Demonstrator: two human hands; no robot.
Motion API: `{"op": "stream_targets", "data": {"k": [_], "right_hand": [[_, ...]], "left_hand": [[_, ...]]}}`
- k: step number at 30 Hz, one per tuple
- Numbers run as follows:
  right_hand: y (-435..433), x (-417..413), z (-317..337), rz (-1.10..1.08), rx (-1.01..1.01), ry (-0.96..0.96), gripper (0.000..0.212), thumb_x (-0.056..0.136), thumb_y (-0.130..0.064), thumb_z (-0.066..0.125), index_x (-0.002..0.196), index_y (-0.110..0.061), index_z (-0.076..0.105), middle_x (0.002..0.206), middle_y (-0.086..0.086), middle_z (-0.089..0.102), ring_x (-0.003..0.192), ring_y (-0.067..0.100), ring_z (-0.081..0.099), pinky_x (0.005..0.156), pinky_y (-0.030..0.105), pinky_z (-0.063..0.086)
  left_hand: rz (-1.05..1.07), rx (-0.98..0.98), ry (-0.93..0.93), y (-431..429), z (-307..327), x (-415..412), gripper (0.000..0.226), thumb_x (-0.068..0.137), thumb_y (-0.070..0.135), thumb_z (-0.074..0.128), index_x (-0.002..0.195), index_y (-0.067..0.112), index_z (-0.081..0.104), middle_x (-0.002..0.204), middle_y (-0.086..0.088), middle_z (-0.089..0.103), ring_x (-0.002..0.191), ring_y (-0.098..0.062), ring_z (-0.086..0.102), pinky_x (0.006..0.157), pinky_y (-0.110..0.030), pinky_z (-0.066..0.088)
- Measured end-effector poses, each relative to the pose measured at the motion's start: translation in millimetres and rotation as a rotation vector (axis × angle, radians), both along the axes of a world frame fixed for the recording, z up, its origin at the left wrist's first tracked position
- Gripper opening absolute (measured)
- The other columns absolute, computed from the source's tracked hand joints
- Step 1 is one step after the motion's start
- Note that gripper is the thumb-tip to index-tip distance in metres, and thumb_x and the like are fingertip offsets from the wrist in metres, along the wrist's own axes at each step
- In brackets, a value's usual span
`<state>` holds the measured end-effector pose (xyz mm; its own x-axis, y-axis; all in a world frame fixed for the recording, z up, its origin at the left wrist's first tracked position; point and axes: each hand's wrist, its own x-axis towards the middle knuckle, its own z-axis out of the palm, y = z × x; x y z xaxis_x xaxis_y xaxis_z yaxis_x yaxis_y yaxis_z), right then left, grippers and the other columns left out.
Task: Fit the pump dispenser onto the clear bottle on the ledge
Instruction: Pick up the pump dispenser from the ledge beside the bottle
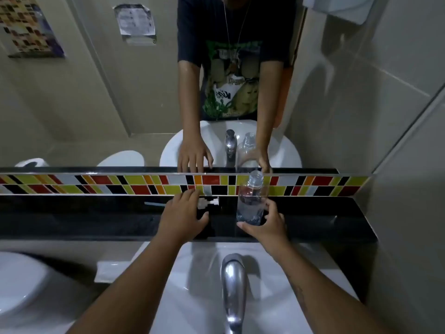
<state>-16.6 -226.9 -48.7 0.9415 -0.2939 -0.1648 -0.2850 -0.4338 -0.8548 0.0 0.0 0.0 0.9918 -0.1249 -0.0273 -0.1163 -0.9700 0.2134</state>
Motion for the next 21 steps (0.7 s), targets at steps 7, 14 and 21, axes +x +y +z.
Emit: {"op": "stream_targets", "data": {"k": [7,14,21], "right_hand": [[3.1,4.7,-15.9,-0.006,-0.258,-0.047,0.072,0.048,-0.062,0.076,0.109,-0.039,0.046,0.106,-0.002,0.049,0.105,0.029,0.049,0.079,0.03,0.037],[-0.5,3.9,-17.5,0.016,-0.269,-0.064,0.074,0.048,-0.061,0.078,0.112,-0.037,0.05,0.107,0.0,0.053,0.104,0.029,0.051,0.081,0.032,0.043],[-1.8,5.4,-17.4,0.022,-0.265,-0.032,0.072,0.048,-0.061,0.078,0.111,-0.039,0.049,0.114,0.002,0.054,0.105,0.03,0.051,0.074,0.03,0.039]], "left_hand": [[-0.082,0.112,-0.022,-0.9,-15.6,20.1,0.064,0.103,0.045,0.058,0.16,0.02,0.041,0.162,-0.002,0.051,0.148,-0.026,0.048,0.121,-0.042,0.038],[-0.126,0.23,-0.032,6.0,-23.3,24.2,0.047,0.108,0.032,0.054,0.154,0.022,0.048,0.156,-0.001,0.058,0.142,-0.027,0.05,0.113,-0.04,0.039],[-0.165,0.078,-0.017,12.7,14.5,20.3,0.046,0.104,0.033,0.064,0.147,0.021,0.053,0.151,-0.003,0.061,0.139,-0.026,0.051,0.112,-0.038,0.041]]}}
